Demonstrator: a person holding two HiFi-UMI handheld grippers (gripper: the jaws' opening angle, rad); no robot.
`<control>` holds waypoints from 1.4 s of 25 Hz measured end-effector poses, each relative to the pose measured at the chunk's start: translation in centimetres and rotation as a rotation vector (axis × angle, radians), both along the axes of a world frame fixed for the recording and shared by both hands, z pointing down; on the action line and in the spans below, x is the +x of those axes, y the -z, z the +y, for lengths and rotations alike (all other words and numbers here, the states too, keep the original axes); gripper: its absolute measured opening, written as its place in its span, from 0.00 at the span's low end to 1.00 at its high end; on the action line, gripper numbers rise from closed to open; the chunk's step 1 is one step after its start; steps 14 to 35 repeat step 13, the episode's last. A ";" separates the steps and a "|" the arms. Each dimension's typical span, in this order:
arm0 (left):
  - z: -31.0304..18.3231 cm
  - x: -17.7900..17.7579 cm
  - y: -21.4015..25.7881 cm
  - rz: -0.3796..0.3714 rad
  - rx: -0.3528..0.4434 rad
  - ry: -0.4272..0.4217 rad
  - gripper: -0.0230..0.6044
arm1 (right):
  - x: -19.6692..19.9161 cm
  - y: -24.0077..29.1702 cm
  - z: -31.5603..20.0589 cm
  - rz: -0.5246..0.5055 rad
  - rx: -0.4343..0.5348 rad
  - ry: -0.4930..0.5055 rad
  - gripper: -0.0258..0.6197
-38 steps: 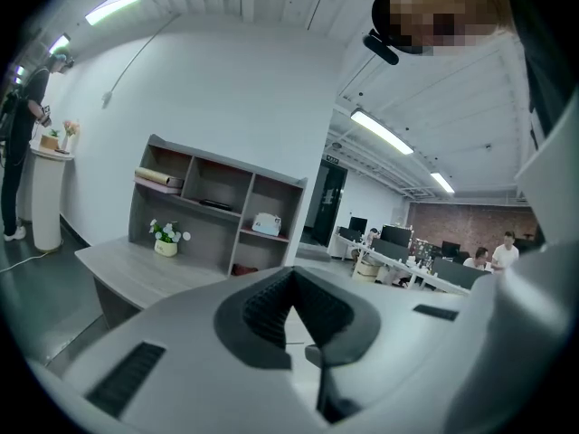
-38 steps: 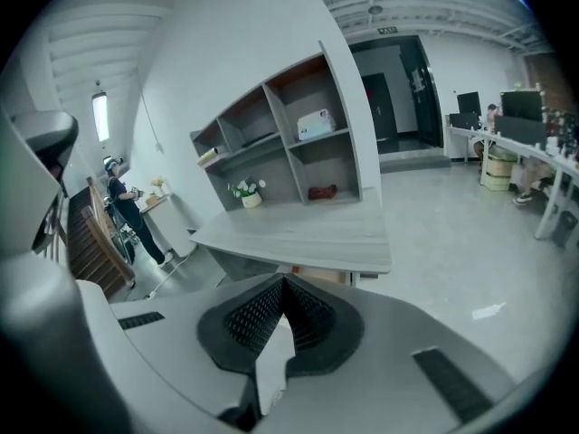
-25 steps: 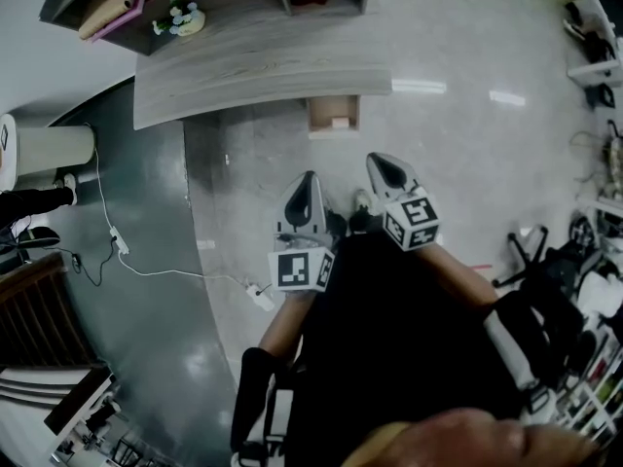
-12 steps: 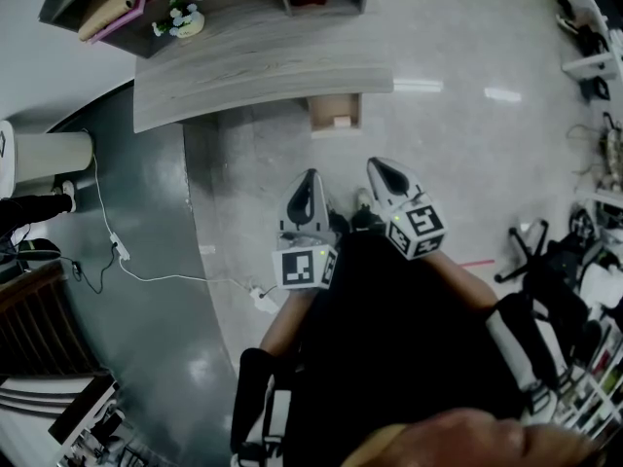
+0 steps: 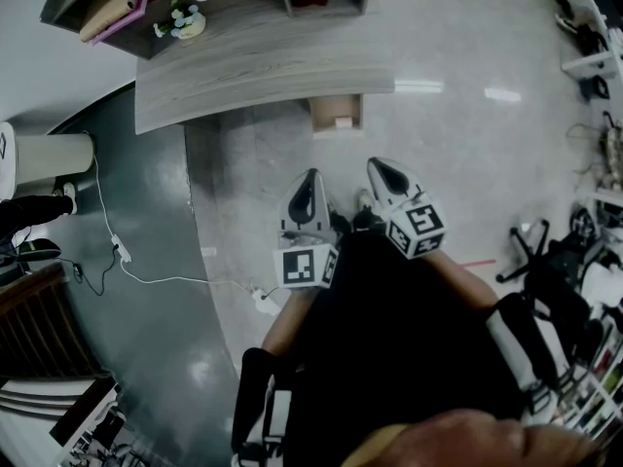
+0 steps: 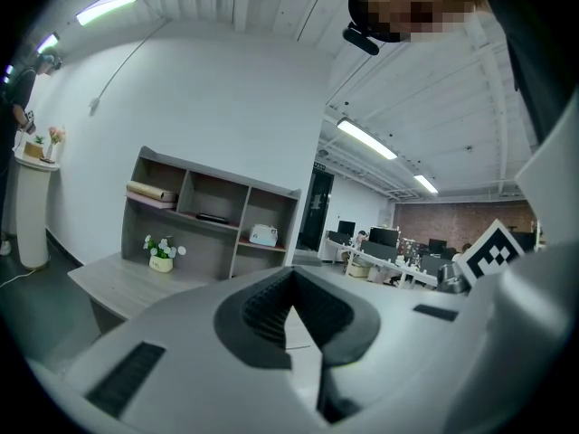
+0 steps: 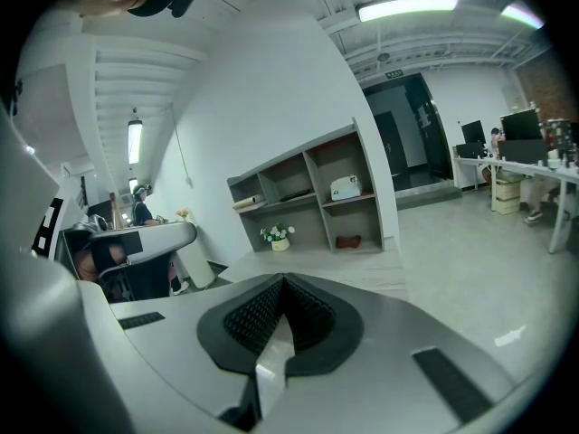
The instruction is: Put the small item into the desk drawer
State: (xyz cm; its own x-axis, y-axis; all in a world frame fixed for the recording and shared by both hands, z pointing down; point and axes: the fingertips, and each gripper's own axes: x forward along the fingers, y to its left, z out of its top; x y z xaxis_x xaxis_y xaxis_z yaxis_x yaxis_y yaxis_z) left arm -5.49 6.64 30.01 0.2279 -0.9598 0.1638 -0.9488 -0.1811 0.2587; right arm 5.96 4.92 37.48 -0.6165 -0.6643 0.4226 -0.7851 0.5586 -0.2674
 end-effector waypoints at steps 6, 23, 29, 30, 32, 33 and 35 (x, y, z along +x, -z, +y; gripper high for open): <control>0.0 0.1 -0.1 0.002 -0.003 -0.008 0.03 | 0.1 -0.1 0.0 0.002 -0.005 -0.008 0.04; 0.0 0.0 -1.0 -0.034 -0.022 -0.038 0.03 | 0.1 -0.2 -0.5 -0.001 -0.017 -0.023 0.04; 0.0 0.0 -1.0 -0.034 -0.022 -0.038 0.03 | 0.1 -0.2 -0.5 -0.001 -0.017 -0.023 0.04; 0.0 0.0 -1.0 -0.034 -0.022 -0.038 0.03 | 0.1 -0.2 -0.5 -0.001 -0.017 -0.023 0.04; 0.0 0.0 -1.0 -0.034 -0.022 -0.038 0.03 | 0.1 -0.2 -0.5 -0.001 -0.017 -0.023 0.04; 0.0 0.0 -1.0 -0.034 -0.022 -0.038 0.03 | 0.1 -0.2 -0.5 -0.001 -0.017 -0.023 0.04; 0.0 0.0 -1.0 -0.034 -0.022 -0.038 0.03 | 0.1 -0.2 -0.5 -0.001 -0.017 -0.023 0.04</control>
